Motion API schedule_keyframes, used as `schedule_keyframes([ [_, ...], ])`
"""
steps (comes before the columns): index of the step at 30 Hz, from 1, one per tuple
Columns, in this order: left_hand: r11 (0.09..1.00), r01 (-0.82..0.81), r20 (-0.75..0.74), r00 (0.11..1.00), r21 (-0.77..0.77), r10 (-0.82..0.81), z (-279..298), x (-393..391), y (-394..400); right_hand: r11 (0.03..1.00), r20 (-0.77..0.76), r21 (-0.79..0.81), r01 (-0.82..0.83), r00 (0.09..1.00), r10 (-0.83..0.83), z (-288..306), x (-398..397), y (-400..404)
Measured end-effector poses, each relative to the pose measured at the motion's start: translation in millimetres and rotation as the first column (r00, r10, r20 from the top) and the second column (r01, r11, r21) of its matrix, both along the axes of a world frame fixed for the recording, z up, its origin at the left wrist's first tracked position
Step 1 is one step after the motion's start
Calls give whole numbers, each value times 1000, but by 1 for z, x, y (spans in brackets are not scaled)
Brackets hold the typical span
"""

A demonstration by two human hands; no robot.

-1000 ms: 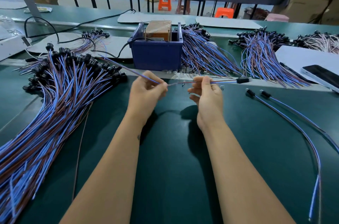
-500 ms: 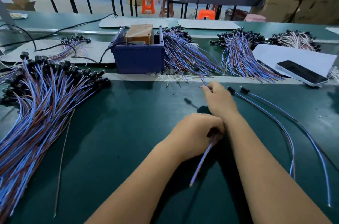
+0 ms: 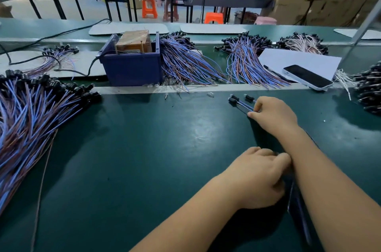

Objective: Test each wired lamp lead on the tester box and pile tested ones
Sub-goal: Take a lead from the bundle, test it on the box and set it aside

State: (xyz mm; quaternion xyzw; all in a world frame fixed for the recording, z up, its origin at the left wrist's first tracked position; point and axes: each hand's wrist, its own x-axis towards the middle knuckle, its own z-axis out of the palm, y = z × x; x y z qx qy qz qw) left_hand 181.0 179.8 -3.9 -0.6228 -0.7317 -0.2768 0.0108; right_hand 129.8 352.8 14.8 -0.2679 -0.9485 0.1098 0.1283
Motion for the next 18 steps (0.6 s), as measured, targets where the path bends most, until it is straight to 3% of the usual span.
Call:
schedule_keyframes([
  [4,998,66,6,998,-15,-66,0,5,2,992,-1,100,70,998,-70,1,6,11],
  [8,1000,-8,58,998,-11,9,8,-15,-5,988,-4,152,32,999,-32,0,-1,-2],
  [10,993,-112,184,977,35,104,13,-29,-14,989,-25,148,-15,1000,19,0,-9,-18],
  [13,931,-345,389,879,120,276,19,-55,-38,987,-70,103,-120,989,128,1,-22,-49],
  [18,715,-685,355,708,137,610,18,-110,-95,967,-129,7,-256,958,254,-5,-47,-112],
])
